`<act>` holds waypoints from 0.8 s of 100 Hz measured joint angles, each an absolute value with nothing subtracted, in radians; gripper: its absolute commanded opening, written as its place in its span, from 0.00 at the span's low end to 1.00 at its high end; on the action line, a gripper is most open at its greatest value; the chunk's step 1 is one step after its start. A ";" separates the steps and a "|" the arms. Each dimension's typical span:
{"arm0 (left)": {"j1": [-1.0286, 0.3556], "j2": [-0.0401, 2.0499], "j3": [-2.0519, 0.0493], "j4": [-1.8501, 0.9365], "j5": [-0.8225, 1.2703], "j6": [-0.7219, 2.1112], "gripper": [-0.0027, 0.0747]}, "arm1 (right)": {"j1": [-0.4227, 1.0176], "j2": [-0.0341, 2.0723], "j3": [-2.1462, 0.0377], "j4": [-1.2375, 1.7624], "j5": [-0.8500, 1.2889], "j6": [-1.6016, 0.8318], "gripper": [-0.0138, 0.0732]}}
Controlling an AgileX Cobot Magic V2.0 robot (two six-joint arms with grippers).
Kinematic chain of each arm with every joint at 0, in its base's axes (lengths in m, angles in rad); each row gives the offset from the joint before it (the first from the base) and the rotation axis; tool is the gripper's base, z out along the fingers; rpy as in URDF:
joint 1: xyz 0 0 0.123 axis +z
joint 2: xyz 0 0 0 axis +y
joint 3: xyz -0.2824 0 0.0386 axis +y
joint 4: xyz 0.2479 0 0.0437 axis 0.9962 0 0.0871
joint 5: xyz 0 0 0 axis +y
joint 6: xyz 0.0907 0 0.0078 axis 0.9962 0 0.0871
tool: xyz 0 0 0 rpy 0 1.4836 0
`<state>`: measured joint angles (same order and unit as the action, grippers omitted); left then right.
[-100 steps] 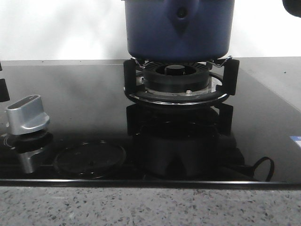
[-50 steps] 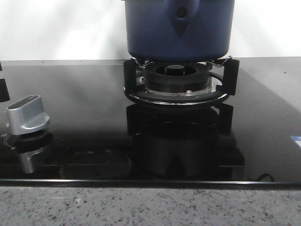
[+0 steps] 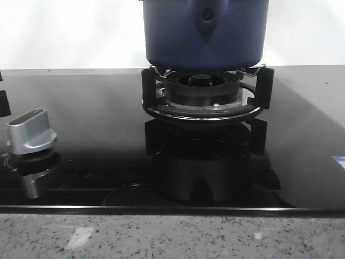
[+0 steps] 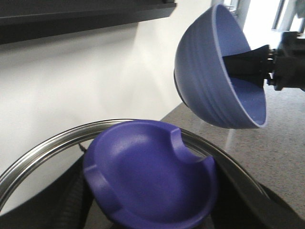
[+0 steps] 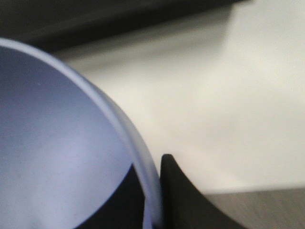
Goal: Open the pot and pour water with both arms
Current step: 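Tilt the bowl with the right gripper to pour water into the pot, then set the bowl back on the counter and open the right gripper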
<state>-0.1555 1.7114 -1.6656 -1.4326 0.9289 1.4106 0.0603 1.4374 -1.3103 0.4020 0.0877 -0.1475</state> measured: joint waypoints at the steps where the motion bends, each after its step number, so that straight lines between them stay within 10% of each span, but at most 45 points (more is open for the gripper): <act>1: -0.157 1.711 -1.666 -1.433 0.929 1.411 0.31 | 0.046 1.435 -1.317 0.406 0.103 -0.148 0.09; 46: -0.286 1.711 -1.666 -1.433 0.930 1.411 0.31 | -0.348 1.429 -1.393 0.416 0.906 -0.148 0.09; 80: -0.361 1.770 -1.667 -1.460 0.930 1.411 0.31 | -0.435 1.427 -1.347 0.291 1.112 -0.141 0.09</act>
